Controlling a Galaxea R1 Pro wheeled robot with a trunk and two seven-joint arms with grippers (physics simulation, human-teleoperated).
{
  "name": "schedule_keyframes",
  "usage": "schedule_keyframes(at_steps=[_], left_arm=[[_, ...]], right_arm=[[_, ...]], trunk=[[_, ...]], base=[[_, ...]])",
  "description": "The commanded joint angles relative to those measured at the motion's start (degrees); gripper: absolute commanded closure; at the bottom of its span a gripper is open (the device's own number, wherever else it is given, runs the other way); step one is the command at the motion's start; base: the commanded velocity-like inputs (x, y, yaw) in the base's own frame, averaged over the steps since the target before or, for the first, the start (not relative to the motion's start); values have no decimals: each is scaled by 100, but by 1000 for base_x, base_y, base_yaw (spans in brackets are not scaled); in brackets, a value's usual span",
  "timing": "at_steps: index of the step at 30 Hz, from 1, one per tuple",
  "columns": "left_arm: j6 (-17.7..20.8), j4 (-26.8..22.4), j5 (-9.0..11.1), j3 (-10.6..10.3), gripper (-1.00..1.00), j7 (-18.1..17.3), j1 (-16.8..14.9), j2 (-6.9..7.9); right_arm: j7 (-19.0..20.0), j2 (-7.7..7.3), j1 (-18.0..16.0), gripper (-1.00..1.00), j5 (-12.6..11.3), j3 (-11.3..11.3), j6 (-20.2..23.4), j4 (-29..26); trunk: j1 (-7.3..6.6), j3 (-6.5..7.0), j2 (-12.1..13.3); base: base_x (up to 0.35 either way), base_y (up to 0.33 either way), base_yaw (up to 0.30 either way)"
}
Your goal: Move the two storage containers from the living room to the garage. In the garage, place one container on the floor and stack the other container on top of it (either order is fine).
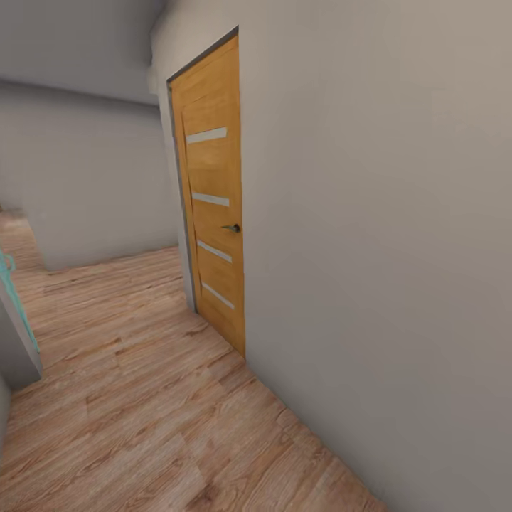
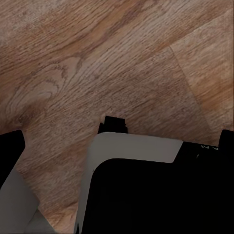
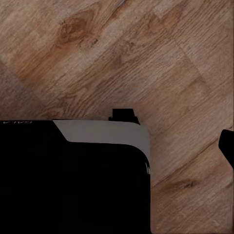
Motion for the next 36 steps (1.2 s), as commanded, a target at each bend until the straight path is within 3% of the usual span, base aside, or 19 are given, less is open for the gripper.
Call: schedule_keyframes(at_steps=[1,18,36], left_arm=[[11,0,52,-11,-100,-23,-4,3],[10,0,53,-11,-100,-23,-4,0],[3,0,66,-8,-100,-23,-4,6]], right_arm=[[-6,5,-6,-100,-42,45,-29,18],[-6,0,-7,-100,-42,40,-29,15],[-6,0,-7,-100,-51,39,-29,17]], trunk=[[3,-7,-3],[3,-7,-3],[3,46,-3]], base=[[276,0,271],[266,0,260],[205,0,10]])
